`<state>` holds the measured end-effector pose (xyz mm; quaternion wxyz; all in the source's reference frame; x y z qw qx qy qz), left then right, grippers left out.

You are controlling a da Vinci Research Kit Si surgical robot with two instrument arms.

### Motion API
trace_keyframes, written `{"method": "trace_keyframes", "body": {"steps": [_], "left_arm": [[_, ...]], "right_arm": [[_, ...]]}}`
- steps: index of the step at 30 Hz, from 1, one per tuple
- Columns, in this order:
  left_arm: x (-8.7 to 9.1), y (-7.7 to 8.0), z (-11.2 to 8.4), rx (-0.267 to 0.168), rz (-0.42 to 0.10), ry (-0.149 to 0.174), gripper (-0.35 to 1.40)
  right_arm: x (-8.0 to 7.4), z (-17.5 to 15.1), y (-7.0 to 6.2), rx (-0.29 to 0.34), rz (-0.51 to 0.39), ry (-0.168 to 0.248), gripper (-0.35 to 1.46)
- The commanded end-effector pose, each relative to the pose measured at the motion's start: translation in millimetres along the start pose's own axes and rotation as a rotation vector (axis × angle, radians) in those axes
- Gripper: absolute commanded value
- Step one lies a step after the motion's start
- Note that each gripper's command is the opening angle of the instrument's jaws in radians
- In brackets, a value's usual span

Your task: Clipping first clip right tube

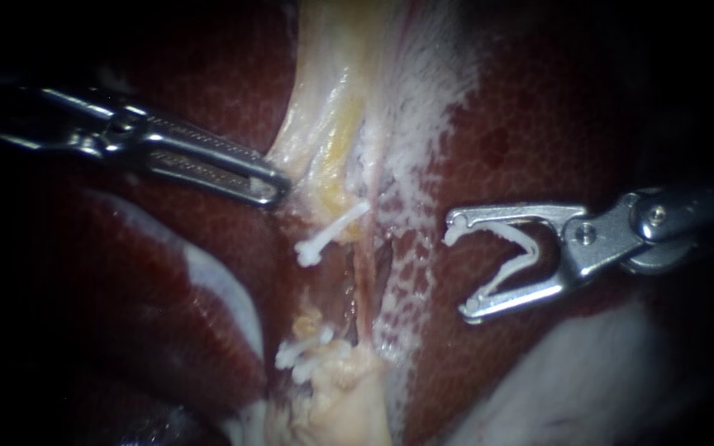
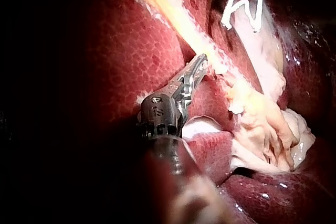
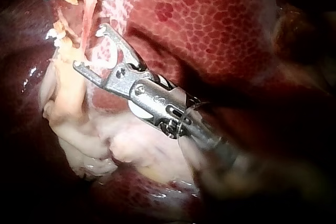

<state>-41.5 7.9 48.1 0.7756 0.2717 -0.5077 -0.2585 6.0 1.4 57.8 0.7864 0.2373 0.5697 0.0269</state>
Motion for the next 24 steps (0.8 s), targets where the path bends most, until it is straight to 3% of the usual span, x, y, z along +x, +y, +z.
{"method": "trace_keyframes", "body": {"steps": [1, 7, 16, 19, 24], "left_arm": [[-0.6, -0.1, -0.6, -0.004, 0.004, -0.011, -0.35], [-2.5, -0.8, -2.3, -0.006, 0.018, -0.032, -0.35], [-3.0, -1.4, -2.4, -0.008, 0.021, -0.035, -0.35], [-3.0, -1.4, -2.3, -0.008, 0.021, -0.035, -0.35], [-3.0, -1.6, -2.3, -0.009, 0.021, -0.035, -0.35]], "right_arm": [[-0.1, 0.2, 0.0, 0.002, 0.009, 0.001, 0.6], [-0.5, 1.7, -0.2, 0.013, 0.045, 0.002, 0.6], [-1.3, 3.9, -0.5, 0.041, 0.183, 0.007, 0.58], [-1.5, 4.8, -0.5, 0.078, 0.263, 0.008, 0.54], [-2.1, 6.6, -0.4, 0.146, 0.31, 0.0, 0.53]]}}
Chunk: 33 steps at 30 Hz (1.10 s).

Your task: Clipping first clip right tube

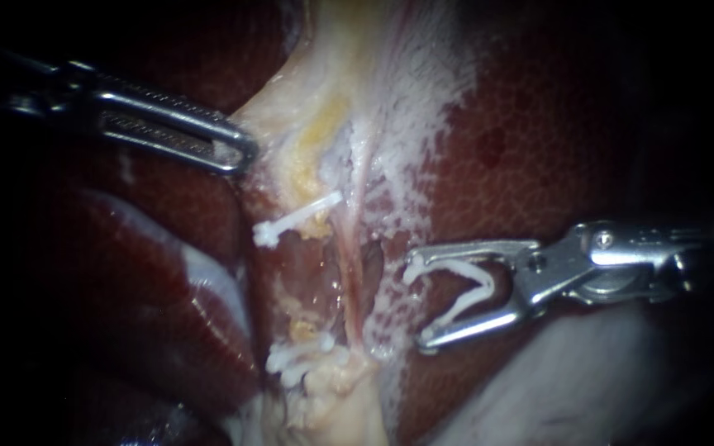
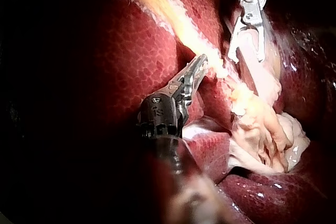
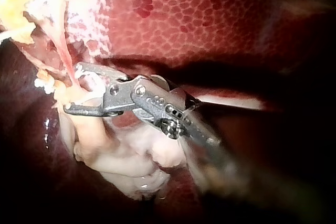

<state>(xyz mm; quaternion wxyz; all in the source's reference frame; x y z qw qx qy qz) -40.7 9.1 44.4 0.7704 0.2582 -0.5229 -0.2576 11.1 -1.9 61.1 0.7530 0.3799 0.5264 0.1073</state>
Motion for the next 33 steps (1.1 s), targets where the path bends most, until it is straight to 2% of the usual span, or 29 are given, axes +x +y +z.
{"method": "trace_keyframes", "body": {"steps": [1, 10, 17, 23, 33], "left_arm": [[0.0, 0.0, 0.0, 0.0, 0.0, 0.0, -0.35], [0.1, -0.2, 0.3, -0.002, 0.001, 0.0, -0.35], [0.2, -0.3, 0.5, -0.004, 0.001, 0.0, -0.35], [0.2, -0.3, 0.5, -0.005, 0.002, 0.0, -0.35], [0.4, -0.3, 0.7, -0.006, 0.002, 0.0, -0.35]], "right_arm": [[-0.1, 0.4, 0.2, 0.001, -0.004, -0.002, 0.53], [-1.0, 1.4, 2.2, 0.006, -0.015, -0.008, 0.53], [-2.4, 1.7, 3.9, 0.0, -0.021, -0.013, 0.53], [-2.9, 2.9, 4.4, -0.006, -0.026, -0.015, 0.53], [-2.3, 5.0, 4.7, -0.017, -0.002, -0.015, 0.53]]}}
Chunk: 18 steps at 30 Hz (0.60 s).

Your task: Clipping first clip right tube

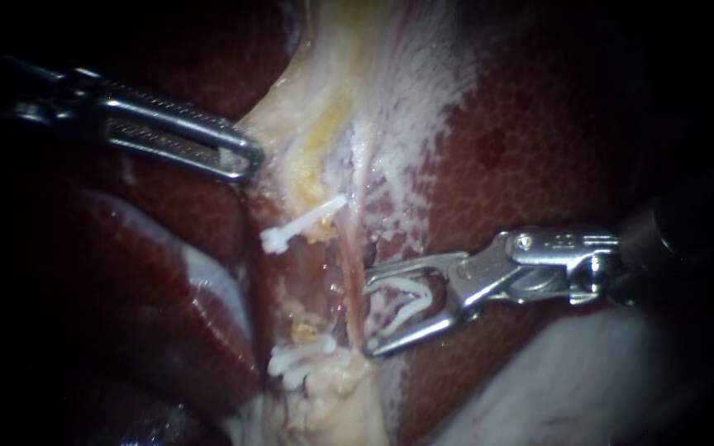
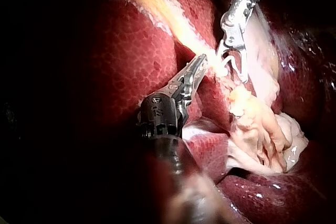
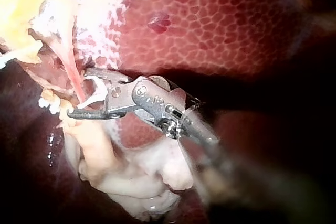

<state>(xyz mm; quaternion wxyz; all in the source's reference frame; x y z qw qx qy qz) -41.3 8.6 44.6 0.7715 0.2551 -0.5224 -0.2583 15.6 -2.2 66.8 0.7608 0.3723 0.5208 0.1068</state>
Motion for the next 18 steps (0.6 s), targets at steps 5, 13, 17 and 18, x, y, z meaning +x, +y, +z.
{"method": "trace_keyframes", "body": {"steps": [5, 13, 17, 18], "left_arm": [[0.0, 0.0, 0.0, 0.0, 0.0, 0.0, -0.35], [0.2, 0.1, 0.1, 0.0, 0.001, 0.0, -0.35], [0.2, 0.1, 0.1, 0.0, 0.001, 0.0, -0.35], [0.2, 0.1, 0.1, 0.0, 0.001, 0.0, -0.35]], "right_arm": [[0.4, 0.4, -0.6, 0.022, 0.044, 0.012, 0.49], [0.8, 1.0, -2.0, 0.084, 0.126, 0.036, 0.42], [1.1, 1.2, -2.3, 0.107, 0.129, 0.031, 0.42], [1.1, 1.2, -2.3, 0.111, 0.128, 0.029, 0.42]]}}
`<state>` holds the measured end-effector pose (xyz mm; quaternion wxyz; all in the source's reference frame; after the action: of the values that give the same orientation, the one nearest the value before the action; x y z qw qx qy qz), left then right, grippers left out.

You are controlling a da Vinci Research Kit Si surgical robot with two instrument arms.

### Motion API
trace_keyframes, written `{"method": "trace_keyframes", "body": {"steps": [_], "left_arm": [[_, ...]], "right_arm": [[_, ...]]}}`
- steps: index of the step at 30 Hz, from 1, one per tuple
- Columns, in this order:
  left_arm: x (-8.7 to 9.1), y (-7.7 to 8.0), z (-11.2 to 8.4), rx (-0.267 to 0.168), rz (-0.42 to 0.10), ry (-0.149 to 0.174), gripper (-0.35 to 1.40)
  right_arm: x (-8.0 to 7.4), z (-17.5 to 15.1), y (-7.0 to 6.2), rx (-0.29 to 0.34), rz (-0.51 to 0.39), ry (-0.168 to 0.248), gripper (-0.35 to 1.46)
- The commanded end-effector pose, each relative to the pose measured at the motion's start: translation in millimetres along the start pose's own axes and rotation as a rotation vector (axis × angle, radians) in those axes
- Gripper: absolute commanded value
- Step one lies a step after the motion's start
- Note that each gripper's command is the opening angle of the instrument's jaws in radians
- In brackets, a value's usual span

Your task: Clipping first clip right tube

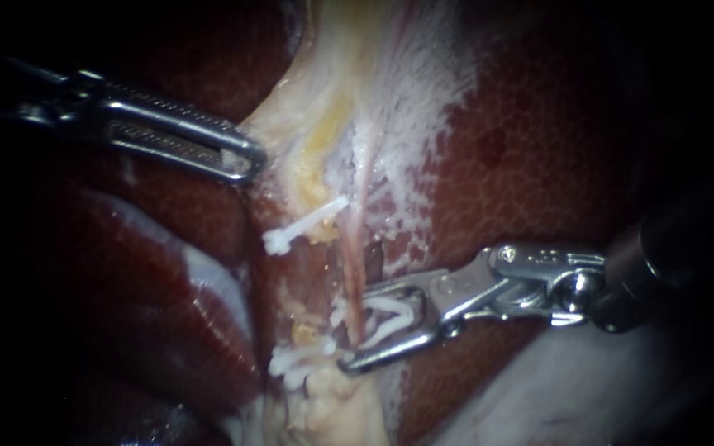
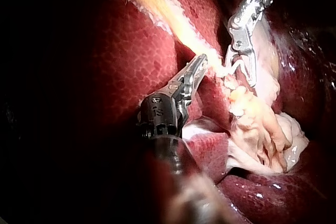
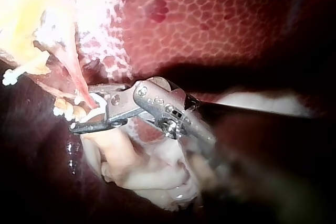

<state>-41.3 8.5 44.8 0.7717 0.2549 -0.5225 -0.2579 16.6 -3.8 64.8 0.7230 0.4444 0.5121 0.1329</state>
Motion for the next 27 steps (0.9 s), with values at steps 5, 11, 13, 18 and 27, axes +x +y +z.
{"method": "trace_keyframes", "body": {"steps": [5, 11, 13, 18, 27], "left_arm": [[0.1, 0.0, 0.0, 0.0, 0.0, 0.0, -0.35], [0.2, 0.1, 0.1, 0.0, 0.001, 0.0, -0.35], [0.2, 0.1, 0.1, 0.0, 0.001, 0.0, -0.35], [0.3, 0.1, 0.1, -0.001, 0.002, 0.0, -0.35], [0.3, 0.1, 0.1, -0.004, 0.002, 0.0, -0.35]], "right_arm": [[0.2, -0.2, 0.2, 0.005, -0.001, -0.002, 0.39], [0.4, -0.5, 0.6, 0.006, 0.0, -0.001, 0.3], [0.4, -0.6, 0.9, 0.003, 0.0, 0.0, 0.1], [0.0, -1.9, 2.0, -0.016, 0.0, 0.009, -0.35], [-0.7, -2.8, 2.7, -0.025, -0.002, -0.011, -0.35]]}}
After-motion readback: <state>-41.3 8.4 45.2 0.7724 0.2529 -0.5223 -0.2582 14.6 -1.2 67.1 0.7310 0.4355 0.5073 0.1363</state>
